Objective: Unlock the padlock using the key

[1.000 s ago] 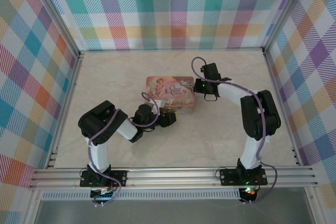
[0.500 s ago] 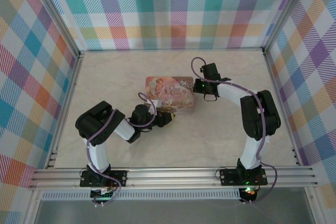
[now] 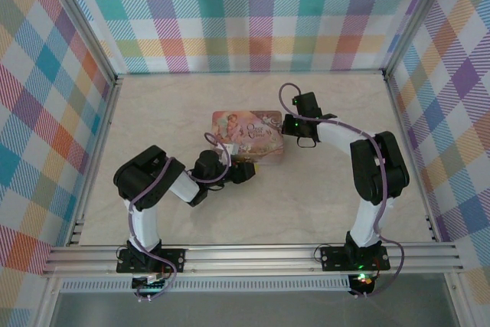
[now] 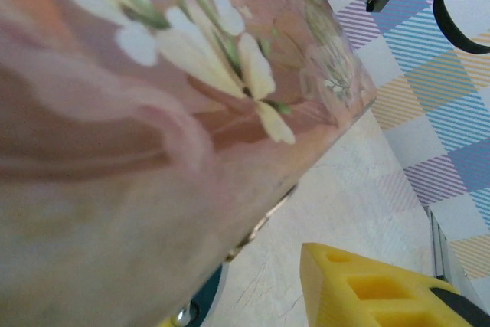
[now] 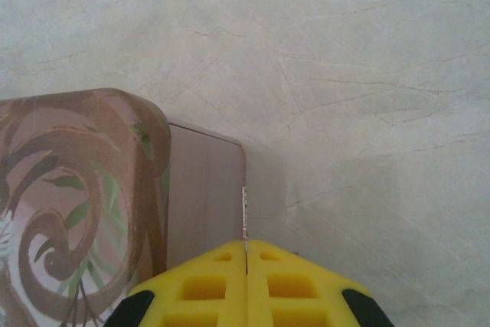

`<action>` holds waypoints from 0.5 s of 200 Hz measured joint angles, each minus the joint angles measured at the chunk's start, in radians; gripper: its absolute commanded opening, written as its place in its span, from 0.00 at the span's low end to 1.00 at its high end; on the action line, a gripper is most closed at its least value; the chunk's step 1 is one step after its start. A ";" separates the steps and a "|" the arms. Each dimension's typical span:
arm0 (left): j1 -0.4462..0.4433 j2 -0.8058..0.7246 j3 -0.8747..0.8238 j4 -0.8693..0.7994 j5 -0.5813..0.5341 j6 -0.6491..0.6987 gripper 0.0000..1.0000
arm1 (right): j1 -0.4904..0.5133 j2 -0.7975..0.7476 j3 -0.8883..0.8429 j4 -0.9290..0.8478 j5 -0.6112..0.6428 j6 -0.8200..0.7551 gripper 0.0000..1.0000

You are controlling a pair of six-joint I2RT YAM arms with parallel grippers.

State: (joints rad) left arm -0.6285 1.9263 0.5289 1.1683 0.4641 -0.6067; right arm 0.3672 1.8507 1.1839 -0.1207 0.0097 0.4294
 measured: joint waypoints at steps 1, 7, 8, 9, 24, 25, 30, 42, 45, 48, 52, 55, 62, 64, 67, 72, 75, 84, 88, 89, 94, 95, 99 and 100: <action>-0.001 0.001 0.000 0.002 0.000 -0.001 0.46 | 0.000 0.000 0.000 0.000 0.000 0.000 0.00; -0.004 0.005 0.003 0.008 0.000 -0.005 0.46 | 0.000 0.000 0.000 0.001 0.001 0.000 0.00; -0.005 0.005 0.003 0.008 0.000 -0.005 0.46 | 0.000 0.000 0.000 0.001 0.001 0.001 0.00; -0.005 0.006 0.004 0.010 -0.001 -0.006 0.47 | 0.000 0.000 0.000 0.001 0.001 0.001 0.00; -0.006 0.010 0.005 0.016 -0.005 -0.008 0.46 | 0.000 0.000 0.000 0.001 0.001 0.000 0.00; -0.006 0.010 0.005 0.016 -0.005 -0.008 0.46 | 0.000 0.000 0.000 0.001 0.001 0.001 0.00; -0.006 0.010 0.005 0.016 -0.006 -0.007 0.46 | 0.000 0.000 0.000 0.001 0.001 0.001 0.00; -0.006 0.010 0.005 0.016 -0.010 -0.007 0.44 | 0.000 0.000 0.000 0.001 0.001 0.000 0.00; -0.006 0.010 0.004 0.016 -0.011 -0.007 0.44 | 0.000 0.000 0.000 0.001 0.001 0.000 0.00; -0.006 0.010 0.004 0.016 -0.012 -0.007 0.43 | 0.000 0.000 0.000 0.001 0.001 0.000 0.00; -0.006 0.009 0.002 0.016 -0.013 -0.006 0.43 | 0.000 0.000 0.000 0.000 0.001 0.000 0.00; -0.006 0.009 0.001 0.018 -0.015 -0.006 0.43 | 0.000 0.000 0.000 0.000 0.001 0.000 0.00; -0.005 0.008 -0.005 0.022 -0.020 -0.006 0.42 | 0.001 0.000 0.000 0.000 0.000 0.000 0.00; -0.004 0.007 -0.006 0.024 -0.019 -0.006 0.42 | 0.001 0.000 0.000 0.000 0.000 0.000 0.00; -0.003 0.006 -0.010 0.027 -0.021 -0.006 0.42 | 0.002 0.000 0.000 0.000 0.000 0.000 0.00; -0.001 0.005 -0.015 0.033 -0.023 -0.006 0.42 | 0.002 0.000 0.000 0.000 0.000 0.000 0.00; 0.000 0.004 -0.017 0.035 -0.024 -0.006 0.41 | 0.003 0.000 0.000 0.000 -0.001 0.000 0.00; 0.006 0.000 -0.029 0.040 -0.027 -0.006 0.40 | 0.004 0.000 0.000 0.000 -0.003 0.000 0.00; 0.009 -0.003 -0.032 0.041 -0.027 -0.006 0.39 | 0.004 0.000 0.000 0.000 -0.003 0.000 0.00; 0.010 -0.004 -0.034 0.041 -0.028 -0.006 0.39 | 0.005 0.000 0.000 0.000 -0.003 0.000 0.00; 0.013 -0.008 -0.039 0.042 -0.029 -0.006 0.38 | 0.006 0.000 0.000 0.000 -0.003 0.000 0.00; 0.014 -0.008 -0.039 0.042 -0.029 -0.006 0.37 | 0.006 0.000 0.000 0.000 -0.003 0.000 0.00; 0.017 -0.011 -0.043 0.042 -0.029 -0.006 0.36 | 0.006 0.000 0.000 0.000 -0.004 0.000 0.00; 0.018 -0.012 -0.043 0.042 -0.029 -0.006 0.36 | 0.006 0.000 0.000 0.000 -0.004 0.000 0.00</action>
State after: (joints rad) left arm -0.6109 1.9144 0.4854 1.2098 0.4355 -0.6125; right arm 0.3737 1.8511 1.1839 -0.1211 0.0059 0.4297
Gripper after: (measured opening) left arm 0.383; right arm 0.057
